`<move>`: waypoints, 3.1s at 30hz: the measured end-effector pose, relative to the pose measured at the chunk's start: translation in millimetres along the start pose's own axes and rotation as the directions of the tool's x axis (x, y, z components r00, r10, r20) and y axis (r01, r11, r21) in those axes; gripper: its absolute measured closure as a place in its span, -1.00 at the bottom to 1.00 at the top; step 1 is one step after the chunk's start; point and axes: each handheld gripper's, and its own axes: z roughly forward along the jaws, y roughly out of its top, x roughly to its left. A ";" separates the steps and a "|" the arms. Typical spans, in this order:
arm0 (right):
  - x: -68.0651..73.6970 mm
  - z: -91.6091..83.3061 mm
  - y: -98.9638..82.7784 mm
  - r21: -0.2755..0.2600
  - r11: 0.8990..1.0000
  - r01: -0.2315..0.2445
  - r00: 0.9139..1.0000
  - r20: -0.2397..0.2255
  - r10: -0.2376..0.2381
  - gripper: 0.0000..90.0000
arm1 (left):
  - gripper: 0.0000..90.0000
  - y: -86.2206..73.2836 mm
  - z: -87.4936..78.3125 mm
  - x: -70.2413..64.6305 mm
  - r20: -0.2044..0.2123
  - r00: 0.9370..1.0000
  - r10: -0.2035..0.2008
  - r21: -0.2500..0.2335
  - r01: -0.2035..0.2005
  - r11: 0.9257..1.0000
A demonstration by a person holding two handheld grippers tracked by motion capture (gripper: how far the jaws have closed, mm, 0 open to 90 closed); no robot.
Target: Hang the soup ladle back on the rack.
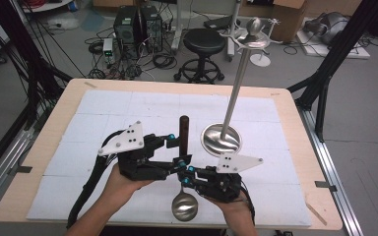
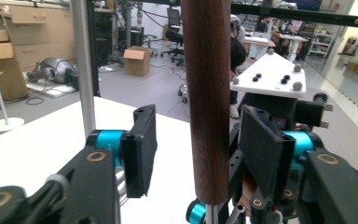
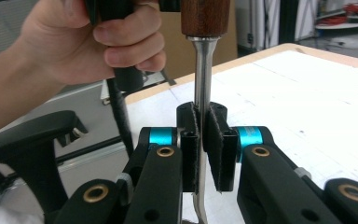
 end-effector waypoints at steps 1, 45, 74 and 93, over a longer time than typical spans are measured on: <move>0.1 0.0 0.1 0.000 1.000 -0.002 1.000 0.007 0.002 0.88 | 0.08 0.0 0.3 0.3 -0.003 1.000 -0.003 -0.002 0.003 1.000; -1.2 -37.7 3.0 -0.100 0.995 0.023 0.999 0.045 -0.019 -0.50 | 0.63 4.7 -11.0 8.0 0.112 0.993 -0.039 0.007 0.038 0.999; -3.2 -42.6 87.0 -0.177 0.974 0.143 0.981 -0.102 -0.163 -0.25 | 0.63 -2.9 2.2 5.5 0.201 0.979 -0.015 0.055 0.004 0.998; -5.4 -26.9 96.3 -0.180 0.976 0.124 0.976 -0.153 -0.152 0.33 | 0.63 -3.5 2.8 4.5 0.214 0.977 -0.017 0.052 0.006 0.999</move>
